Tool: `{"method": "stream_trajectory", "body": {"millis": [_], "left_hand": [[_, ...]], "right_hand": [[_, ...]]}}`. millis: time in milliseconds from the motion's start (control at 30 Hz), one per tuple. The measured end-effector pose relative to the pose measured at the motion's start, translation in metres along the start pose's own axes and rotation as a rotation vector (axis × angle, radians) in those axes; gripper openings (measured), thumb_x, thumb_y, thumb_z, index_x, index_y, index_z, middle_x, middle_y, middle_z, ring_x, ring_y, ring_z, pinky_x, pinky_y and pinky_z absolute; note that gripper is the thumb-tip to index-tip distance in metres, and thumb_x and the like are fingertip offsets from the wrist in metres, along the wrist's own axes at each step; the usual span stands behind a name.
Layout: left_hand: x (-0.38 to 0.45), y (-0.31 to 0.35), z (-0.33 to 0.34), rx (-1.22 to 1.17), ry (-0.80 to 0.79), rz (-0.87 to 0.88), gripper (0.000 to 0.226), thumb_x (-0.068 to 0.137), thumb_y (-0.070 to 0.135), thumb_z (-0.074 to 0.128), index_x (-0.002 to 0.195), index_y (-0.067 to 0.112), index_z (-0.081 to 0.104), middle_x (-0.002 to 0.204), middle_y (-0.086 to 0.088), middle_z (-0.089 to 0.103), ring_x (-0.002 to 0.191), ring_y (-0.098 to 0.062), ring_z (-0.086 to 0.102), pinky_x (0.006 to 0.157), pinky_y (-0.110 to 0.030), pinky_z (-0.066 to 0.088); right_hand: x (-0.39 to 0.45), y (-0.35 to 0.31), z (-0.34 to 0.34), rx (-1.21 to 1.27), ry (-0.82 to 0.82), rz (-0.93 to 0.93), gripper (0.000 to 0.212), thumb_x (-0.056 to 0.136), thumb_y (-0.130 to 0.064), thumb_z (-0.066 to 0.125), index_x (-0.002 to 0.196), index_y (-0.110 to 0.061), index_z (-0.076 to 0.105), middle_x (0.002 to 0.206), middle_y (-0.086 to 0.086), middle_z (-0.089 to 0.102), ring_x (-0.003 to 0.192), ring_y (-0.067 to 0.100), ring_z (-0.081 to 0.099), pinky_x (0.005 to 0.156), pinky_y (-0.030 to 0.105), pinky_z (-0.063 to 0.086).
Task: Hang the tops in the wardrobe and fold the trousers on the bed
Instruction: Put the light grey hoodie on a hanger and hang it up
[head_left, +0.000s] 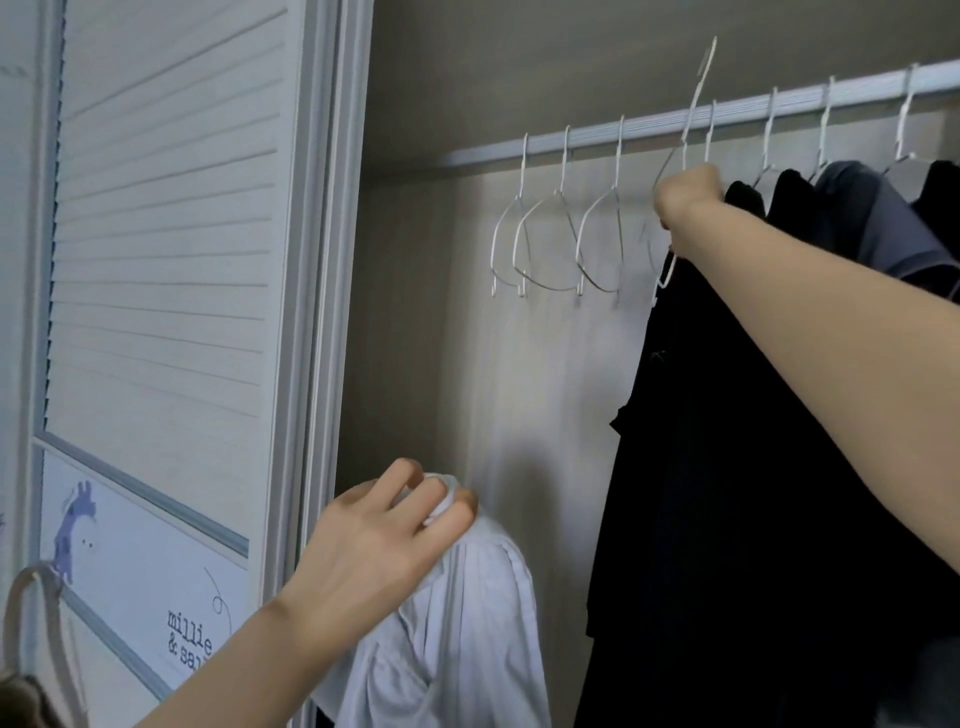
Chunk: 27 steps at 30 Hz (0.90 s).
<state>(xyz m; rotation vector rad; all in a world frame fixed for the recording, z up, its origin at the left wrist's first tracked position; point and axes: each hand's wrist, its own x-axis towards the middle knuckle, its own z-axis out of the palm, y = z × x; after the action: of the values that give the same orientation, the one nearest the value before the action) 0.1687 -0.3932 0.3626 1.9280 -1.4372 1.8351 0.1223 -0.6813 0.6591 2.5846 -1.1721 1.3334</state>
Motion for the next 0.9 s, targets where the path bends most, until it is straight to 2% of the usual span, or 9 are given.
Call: {"method": "stream_trajectory", "body": {"millis": [33, 67, 100, 200, 300, 467, 600, 733, 900], "left_hand": [[0.000, 0.000, 0.000, -0.006, -0.007, -0.005, 0.047, 0.066, -0.014, 0.052, 0.103, 0.015, 0.053, 0.080, -0.001, 0.059, 0.075, -0.022, 0.060, 0.050, -0.022, 0.025], [0.000, 0.002, -0.001, -0.018, -0.014, -0.011, 0.047, 0.065, -0.014, 0.053, 0.103, 0.015, 0.053, 0.080, 0.000, 0.059, 0.075, -0.021, 0.060, 0.048, -0.022, 0.026], [-0.001, 0.002, -0.002, -0.029, -0.022, -0.014, 0.048, 0.064, -0.014, 0.056, 0.103, 0.015, 0.054, 0.080, 0.000, 0.059, 0.075, -0.021, 0.059, 0.046, -0.022, 0.028], [-0.002, 0.005, -0.008, -0.039, -0.050, -0.021, 0.050, 0.062, -0.014, 0.063, 0.103, 0.014, 0.057, 0.081, -0.001, 0.059, 0.074, -0.022, 0.057, 0.043, -0.023, 0.029], [-0.001, 0.007, -0.017, -0.045, -0.067, -0.056, 0.047, 0.062, -0.015, 0.065, 0.100, 0.012, 0.065, 0.080, -0.002, 0.059, 0.071, -0.023, 0.054, 0.043, -0.022, 0.025], [-0.009, 0.019, -0.046, -0.081, -0.107, -0.107, 0.056, 0.051, -0.018, 0.074, 0.098, 0.010, 0.065, 0.076, -0.002, 0.058, 0.068, -0.023, 0.051, 0.040, -0.022, 0.022], [-0.026, 0.034, -0.077, -0.138, -0.088, -0.075, 0.059, 0.052, -0.016, 0.075, 0.100, 0.013, 0.057, 0.075, -0.001, 0.057, 0.067, -0.022, 0.051, 0.041, -0.023, 0.021], [-0.040, 0.050, -0.109, -0.157, -0.105, -0.061, 0.055, 0.051, -0.012, 0.073, 0.097, 0.015, 0.063, 0.073, -0.001, 0.055, 0.054, -0.020, 0.045, 0.044, -0.023, 0.020], [-0.046, 0.052, -0.129, -0.153, -0.153, -0.065, 0.054, 0.047, -0.014, 0.068, 0.094, 0.015, 0.065, 0.068, -0.002, 0.050, 0.040, -0.021, 0.038, 0.044, -0.021, 0.020]], "right_hand": [[0.002, 0.001, 0.002, 0.159, 0.126, -0.030, 0.011, 0.097, -0.027, 0.040, 0.092, -0.020, 0.047, 0.083, -0.002, 0.042, 0.070, 0.015, 0.041, 0.052, 0.022, 0.028], [-0.006, -0.004, -0.002, 0.562, 0.088, 0.132, 0.009, 0.095, -0.026, 0.040, 0.091, -0.021, 0.047, 0.087, 0.000, 0.044, 0.073, 0.015, 0.044, 0.058, 0.022, 0.037], [-0.011, -0.003, -0.005, 0.962, 0.064, 0.136, 0.009, 0.094, -0.023, 0.041, 0.087, -0.023, 0.046, 0.092, 0.003, 0.046, 0.075, 0.016, 0.046, 0.067, 0.025, 0.045], [-0.058, 0.004, 0.003, 1.252, 0.041, 0.246, 0.004, 0.080, -0.016, 0.043, 0.078, -0.020, 0.045, 0.095, 0.009, 0.049, 0.064, 0.018, 0.044, 0.059, 0.025, 0.041], [-0.124, 0.017, 0.011, 1.222, 0.097, 0.056, 0.023, 0.071, -0.011, 0.035, 0.082, -0.024, 0.050, 0.085, 0.008, 0.053, 0.065, 0.017, 0.047, 0.057, 0.026, 0.039], [-0.270, 0.048, -0.006, 1.245, 0.129, -0.101, 0.027, 0.092, 0.003, 0.037, 0.109, -0.012, 0.051, 0.064, 0.004, 0.049, 0.055, 0.011, 0.046, 0.056, 0.023, 0.043], [-0.332, 0.056, -0.031, 1.309, -0.085, 0.024, 0.045, 0.091, 0.001, 0.053, 0.127, -0.021, 0.039, 0.077, 0.005, 0.059, 0.055, 0.012, 0.055, 0.071, 0.032, 0.056], [-0.374, 0.066, -0.056, 1.256, -0.159, 0.194, 0.016, 0.097, -0.015, 0.050, 0.105, -0.009, 0.063, 0.063, 0.000, 0.037, 0.043, 0.008, 0.034, 0.058, 0.031, 0.046], [-0.438, 0.106, -0.084, 1.110, -0.329, 0.163, 0.039, 0.100, -0.034, 0.047, 0.089, -0.004, 0.068, 0.049, -0.002, 0.027, 0.041, 0.010, 0.024, 0.047, 0.024, 0.029]]}}
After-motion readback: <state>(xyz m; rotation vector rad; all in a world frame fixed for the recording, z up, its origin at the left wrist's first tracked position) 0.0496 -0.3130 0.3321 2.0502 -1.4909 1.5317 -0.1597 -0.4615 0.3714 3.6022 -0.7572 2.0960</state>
